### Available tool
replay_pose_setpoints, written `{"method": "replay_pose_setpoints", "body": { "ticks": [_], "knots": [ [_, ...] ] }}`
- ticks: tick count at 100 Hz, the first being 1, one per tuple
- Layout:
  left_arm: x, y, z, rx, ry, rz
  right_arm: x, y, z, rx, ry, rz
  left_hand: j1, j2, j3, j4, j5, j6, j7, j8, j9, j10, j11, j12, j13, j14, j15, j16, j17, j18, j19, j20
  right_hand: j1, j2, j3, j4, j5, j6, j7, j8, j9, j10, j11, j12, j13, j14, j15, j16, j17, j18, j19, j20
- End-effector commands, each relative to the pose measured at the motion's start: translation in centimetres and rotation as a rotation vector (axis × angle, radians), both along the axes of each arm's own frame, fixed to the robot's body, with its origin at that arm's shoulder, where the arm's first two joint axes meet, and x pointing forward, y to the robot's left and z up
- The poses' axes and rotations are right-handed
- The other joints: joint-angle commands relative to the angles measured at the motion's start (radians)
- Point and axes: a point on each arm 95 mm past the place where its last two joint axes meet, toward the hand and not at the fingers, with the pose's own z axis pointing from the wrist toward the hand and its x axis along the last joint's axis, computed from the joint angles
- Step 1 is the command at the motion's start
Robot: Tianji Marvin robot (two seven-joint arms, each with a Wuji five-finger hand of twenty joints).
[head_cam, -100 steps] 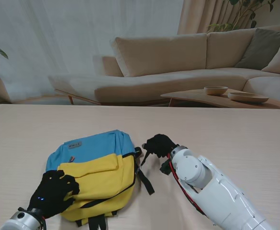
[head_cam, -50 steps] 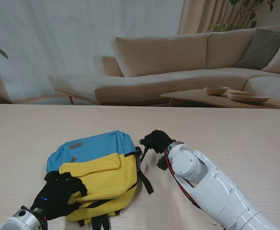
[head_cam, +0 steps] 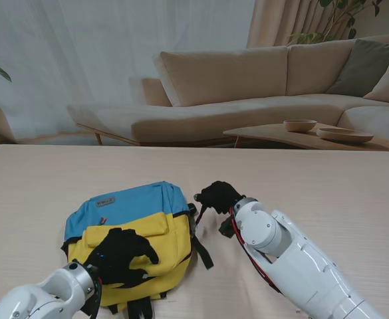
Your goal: Pack books into the school bag then zip close the school bag
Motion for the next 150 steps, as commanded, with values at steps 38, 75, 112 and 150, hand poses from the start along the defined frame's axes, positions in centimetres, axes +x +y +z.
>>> {"method": "replay_pose_setpoints", "body": {
  "ticks": [38,75,112,150],
  "knots": [
    [-0.4,-0.9,-2.4,0.083,0.174,0.011,1.3,1.6,-0.3,0.024,0.019,-0.041,0.197,-0.004,0.000,-0.001,0.268,-0.082,0.285,0.337,0.103,-0.024,0.052,0.015,0.004,0.008,0.019,-0.006,-0.015,0.001,0.001,0.004,-0.027,0.012,-0.026,0.028,0.040,-0.011,0.037,0.027,0.019,-0.018,0.000,0.009,0.025,0.019,0.022,0.004,0.013,0.018,0.079,0.007],
    [-2.3,-0.5,-2.3,0.148,0.210,-0.002,3.7,2.6,-0.6,0.020,0.034,-0.125,0.179,-0.009,0.027,-0.002,0.268,-0.091,0.283,0.380,0.102,-0.027,0.053,0.018,0.002,0.005,0.015,-0.007,-0.016,-0.004,-0.006,0.002,-0.022,0.032,-0.045,0.018,0.009,-0.009,0.031,0.034,-0.014,-0.017,-0.001,0.009,-0.008,0.017,0.020,0.006,-0.020,0.012,0.060,0.005],
    [-2.2,-0.2,-1.7,0.042,0.145,0.017,3.3,1.5,-0.9,-0.006,0.052,-0.084,0.147,0.008,-0.099,0.016,0.075,-0.064,0.096,0.082,0.042,-0.025,0.020,-0.008,-0.002,0.002,0.016,-0.005,-0.014,-0.004,-0.003,0.007,0.021,-0.064,-0.174,-0.062,-0.327,-0.225,-0.300,-0.470,-0.224,0.003,-0.190,-0.199,-0.196,0.026,-0.163,0.020,-0.174,0.013,-0.050,0.035],
    [-1.1,1.1,1.1,-0.131,0.010,0.028,1.6,0.0,1.1,-0.020,-0.034,-0.046,-0.132,0.121,-0.094,0.039,-0.180,0.075,-0.169,-0.168,-0.076,-0.027,-0.111,-0.124,-0.035,-0.012,-0.102,-0.078,-0.026,-0.004,-0.137,-0.017,-0.080,0.058,-0.242,0.056,-0.585,-0.136,-0.716,-0.764,-0.383,-0.014,-0.440,-0.424,-0.332,-0.007,-0.414,-0.047,-0.324,0.009,-0.140,0.029]
  ]
}}
